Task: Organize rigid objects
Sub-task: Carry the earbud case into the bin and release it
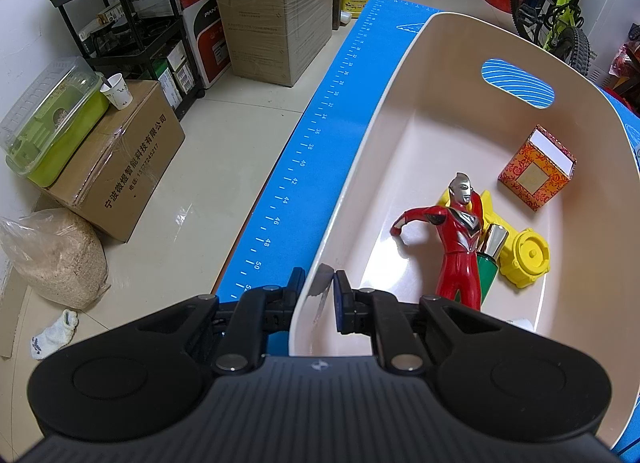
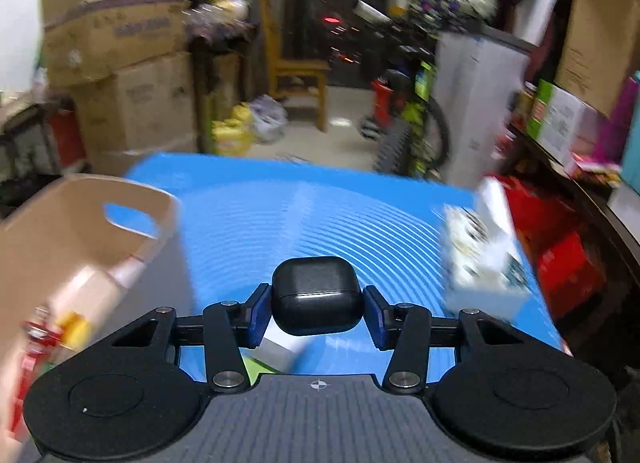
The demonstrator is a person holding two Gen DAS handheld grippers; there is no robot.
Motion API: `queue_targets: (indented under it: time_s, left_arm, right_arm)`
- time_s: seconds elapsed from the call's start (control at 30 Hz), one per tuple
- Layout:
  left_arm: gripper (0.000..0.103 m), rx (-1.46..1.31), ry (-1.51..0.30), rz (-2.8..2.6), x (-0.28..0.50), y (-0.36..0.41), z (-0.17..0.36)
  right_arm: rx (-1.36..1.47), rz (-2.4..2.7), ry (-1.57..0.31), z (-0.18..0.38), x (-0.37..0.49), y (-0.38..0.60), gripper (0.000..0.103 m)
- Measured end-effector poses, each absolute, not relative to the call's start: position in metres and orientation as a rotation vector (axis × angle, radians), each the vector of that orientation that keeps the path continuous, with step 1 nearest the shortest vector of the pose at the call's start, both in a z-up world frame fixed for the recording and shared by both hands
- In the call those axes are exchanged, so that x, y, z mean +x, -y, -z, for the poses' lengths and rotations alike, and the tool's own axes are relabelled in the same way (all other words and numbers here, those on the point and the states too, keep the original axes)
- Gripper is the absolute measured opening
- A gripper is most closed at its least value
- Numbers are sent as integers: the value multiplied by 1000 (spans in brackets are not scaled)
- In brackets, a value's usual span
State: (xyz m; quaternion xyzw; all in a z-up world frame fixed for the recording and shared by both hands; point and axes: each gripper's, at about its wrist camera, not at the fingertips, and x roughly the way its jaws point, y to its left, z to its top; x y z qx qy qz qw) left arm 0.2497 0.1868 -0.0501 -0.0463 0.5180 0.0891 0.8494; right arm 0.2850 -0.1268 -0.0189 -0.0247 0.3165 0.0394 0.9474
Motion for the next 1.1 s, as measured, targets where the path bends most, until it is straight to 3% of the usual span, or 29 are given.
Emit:
queue_targets:
  time_s: [0.23,0.57,1.1]
  left_arm:
    - [17,-97,-1092,-187,250,-186,50]
    - [17,-96,-1092,-188,250,-187,50]
    - [17,-94,-1092,-187,250,-186,50]
  right_arm:
    - [-111,-248,-622,-3,292,68,54]
    - [-208,-378,-707,9,289,-2,54]
    - [-366,-429,-1003,57,305,-51,54]
